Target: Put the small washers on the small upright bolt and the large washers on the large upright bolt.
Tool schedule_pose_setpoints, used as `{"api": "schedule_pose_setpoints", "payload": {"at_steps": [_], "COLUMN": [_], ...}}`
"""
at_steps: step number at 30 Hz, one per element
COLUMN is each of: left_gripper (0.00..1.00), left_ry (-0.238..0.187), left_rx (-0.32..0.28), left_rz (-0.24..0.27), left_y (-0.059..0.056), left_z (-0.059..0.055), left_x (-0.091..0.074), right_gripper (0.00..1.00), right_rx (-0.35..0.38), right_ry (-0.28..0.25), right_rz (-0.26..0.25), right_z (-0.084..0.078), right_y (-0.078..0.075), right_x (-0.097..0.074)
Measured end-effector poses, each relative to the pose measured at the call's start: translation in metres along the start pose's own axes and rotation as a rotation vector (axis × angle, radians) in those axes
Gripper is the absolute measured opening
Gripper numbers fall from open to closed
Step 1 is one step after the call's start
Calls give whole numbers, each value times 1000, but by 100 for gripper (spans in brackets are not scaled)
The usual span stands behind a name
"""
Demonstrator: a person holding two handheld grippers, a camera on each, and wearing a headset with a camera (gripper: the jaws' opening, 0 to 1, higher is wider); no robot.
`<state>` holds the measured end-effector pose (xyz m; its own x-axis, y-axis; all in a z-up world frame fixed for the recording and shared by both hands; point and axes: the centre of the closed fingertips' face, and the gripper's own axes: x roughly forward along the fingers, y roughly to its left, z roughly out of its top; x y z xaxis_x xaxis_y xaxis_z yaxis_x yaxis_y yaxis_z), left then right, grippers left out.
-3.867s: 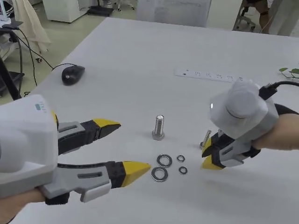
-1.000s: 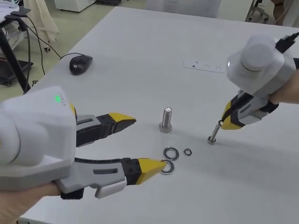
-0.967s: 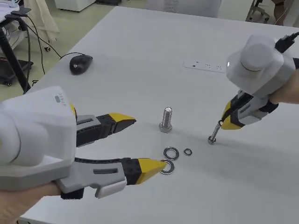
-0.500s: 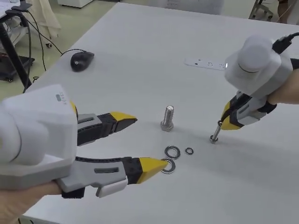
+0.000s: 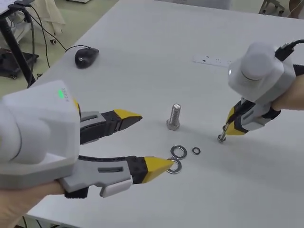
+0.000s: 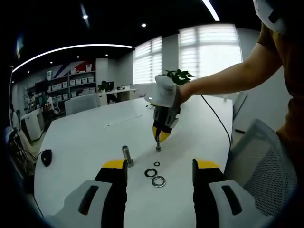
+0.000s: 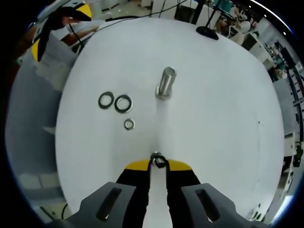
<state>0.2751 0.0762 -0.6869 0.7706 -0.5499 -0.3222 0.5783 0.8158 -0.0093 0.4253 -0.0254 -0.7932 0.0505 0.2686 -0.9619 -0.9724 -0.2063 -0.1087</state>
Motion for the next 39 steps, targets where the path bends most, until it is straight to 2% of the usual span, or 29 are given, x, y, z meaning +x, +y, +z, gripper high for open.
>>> {"api": "schedule_pose_setpoints", "payload": {"at_steps": [15, 17, 20, 30, 34, 39], "left_gripper": [54, 54, 54, 54, 54, 54], "left_ry": [-3, -3, -8, -8, -8, -11], "left_rx": [-8, -8, -10, 1, 6, 23], "left_rz": [-4, -2, -5, 0, 0, 0], "left_y": [3, 4, 4, 3, 1, -5], "left_z": [2, 2, 3, 5, 5, 11], "left_x": [1, 2, 3, 2, 1, -1], "right_gripper": [13, 13, 14, 14, 14, 14], "right_rx": [-7, -21, -6, 13, 28, 30], "right_ry": [-16, -21, -42, -31, -32, -51], "right_rz": [12, 1, 13, -14, -16, -12], "right_z": [-4, -4, -1, -14, -17, -14], "right_y": [0, -2, 0, -2, 4, 19], "right_x": [23, 25, 22, 8, 0, -7]}}
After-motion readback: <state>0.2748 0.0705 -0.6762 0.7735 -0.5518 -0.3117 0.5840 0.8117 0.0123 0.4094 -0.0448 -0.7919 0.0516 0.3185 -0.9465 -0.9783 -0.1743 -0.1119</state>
